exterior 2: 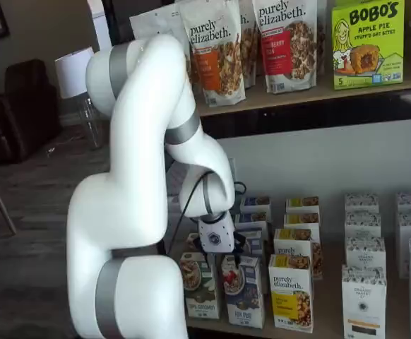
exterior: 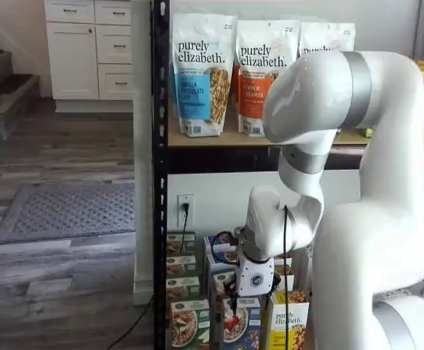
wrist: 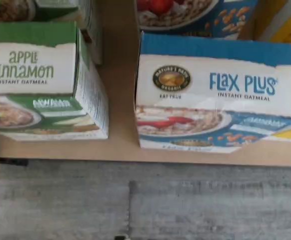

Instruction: Pick up the blue and white box that is on the bottom shelf, the second box from the left

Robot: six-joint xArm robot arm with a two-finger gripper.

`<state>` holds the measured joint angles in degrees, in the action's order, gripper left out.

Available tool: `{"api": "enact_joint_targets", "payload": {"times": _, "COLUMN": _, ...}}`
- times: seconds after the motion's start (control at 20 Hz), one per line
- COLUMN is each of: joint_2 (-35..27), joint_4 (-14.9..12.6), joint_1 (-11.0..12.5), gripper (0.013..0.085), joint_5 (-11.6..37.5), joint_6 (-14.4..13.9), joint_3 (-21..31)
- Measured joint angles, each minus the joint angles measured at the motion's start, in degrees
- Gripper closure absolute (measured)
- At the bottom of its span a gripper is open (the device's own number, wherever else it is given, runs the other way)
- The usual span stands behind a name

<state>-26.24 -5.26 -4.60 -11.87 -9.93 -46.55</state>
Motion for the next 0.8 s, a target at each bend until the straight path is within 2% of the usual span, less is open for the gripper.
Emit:
{"api": "enact_joint_targets", "payload": {"times": 0.25, "joint_2": -3.6, "joint_4": 1.6, "joint_1": 0.4, "gripper": 0.013, "joint_5": 0.2, "joint_6": 1.9, "joint_3": -3.8}}
{"api": "enact_joint_targets", "payload": {"times": 0.4, "joint_2": -5.2, "joint_4": 1.3, "joint_1": 0.6, "gripper": 0.013, "joint_5": 0.0, "joint_6": 1.9, "joint_3": -5.7}}
{"api": "enact_joint_targets", "payload": {"times": 0.5, "joint_2": -6.1, "joint_4": 2.4, "joint_1": 0.6, "gripper": 0.013, "joint_5": 0.6, "joint_6": 3.0, "joint_3": -6.5}}
{"api": "enact_joint_targets", "payload": {"times": 0.7, "joint_2": -7.2, "joint_4": 2.4, "joint_1": 0.8, "gripper": 0.013, "joint_5": 0.9, "joint_6": 3.2, "joint_3": -7.9}}
{"api": "enact_joint_targets", "payload": {"times": 0.8, "joint_2": -7.7, "joint_4": 3.5, "joint_1": 0.9, "gripper": 0.013, "joint_5": 1.0, "joint_6": 4.3, "joint_3": -8.4}}
